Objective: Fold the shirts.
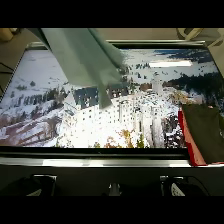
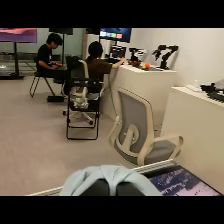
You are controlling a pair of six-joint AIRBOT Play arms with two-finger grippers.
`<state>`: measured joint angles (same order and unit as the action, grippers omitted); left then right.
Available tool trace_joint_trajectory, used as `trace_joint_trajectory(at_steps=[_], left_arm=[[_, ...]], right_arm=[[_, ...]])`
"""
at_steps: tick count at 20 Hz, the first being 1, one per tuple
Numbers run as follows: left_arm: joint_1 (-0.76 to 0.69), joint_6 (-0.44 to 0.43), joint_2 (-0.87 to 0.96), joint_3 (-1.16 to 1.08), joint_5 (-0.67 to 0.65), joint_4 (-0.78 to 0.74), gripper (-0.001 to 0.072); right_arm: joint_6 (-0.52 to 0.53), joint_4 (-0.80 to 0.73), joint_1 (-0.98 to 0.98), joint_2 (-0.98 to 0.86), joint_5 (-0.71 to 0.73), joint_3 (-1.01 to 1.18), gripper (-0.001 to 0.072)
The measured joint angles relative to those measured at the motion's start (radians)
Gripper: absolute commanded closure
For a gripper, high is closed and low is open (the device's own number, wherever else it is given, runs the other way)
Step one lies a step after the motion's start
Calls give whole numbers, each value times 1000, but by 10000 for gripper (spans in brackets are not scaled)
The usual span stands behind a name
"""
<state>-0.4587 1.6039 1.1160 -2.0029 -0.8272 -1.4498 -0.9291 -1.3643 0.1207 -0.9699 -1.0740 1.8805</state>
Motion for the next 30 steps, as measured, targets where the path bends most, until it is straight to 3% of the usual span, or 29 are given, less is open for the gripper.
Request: trace_joint_trajectory(at_steps=[2, 6, 8, 11, 12, 13, 14, 16, 23, 29, 30], left_arm=[[-24, 27, -17, 69, -83, 2, 682], [-58, 101, -6, 383, -217, -1, 682], [-79, 151, 15, 599, -217, 8, 682], [-97, 205, 61, 879, -137, 85, 673], [-97, 215, 79, 946, -117, 122, 530], [-94, 223, 92, 988, -104, 154, 176], [-86, 230, 102, 1016, -100, 182, -13], [-53, 227, 104, 1015, -128, 209, -13], [211, 101, 32, 860, -417, 59, 6], [400, 84, 105, 980, -394, 83, 12], [411, 80, 132, 996, -372, 105, 69]], right_arm=[[-7, 0, 0, 44, -65, 8, 167], [-26, -4, 0, 28, -345, -36, 167], [-32, -5, 0, -8, -431, -111, 167], [-36, 3, 0, -77, -451, -287, 168], [-36, 19, 0, -102, -435, -354, 167], [-34, 48, 0, -122, -426, -412, 162], [-25, 89, 0, -142, -417, -472, 139], [3, 182, 0, -169, -405, -574, 84], [86, 362, 0, -194, -429, -855, 90], [117, 480, 0, -197, -390, -1096, 97], [121, 496, 0, -197, -382, -1125, 97]])
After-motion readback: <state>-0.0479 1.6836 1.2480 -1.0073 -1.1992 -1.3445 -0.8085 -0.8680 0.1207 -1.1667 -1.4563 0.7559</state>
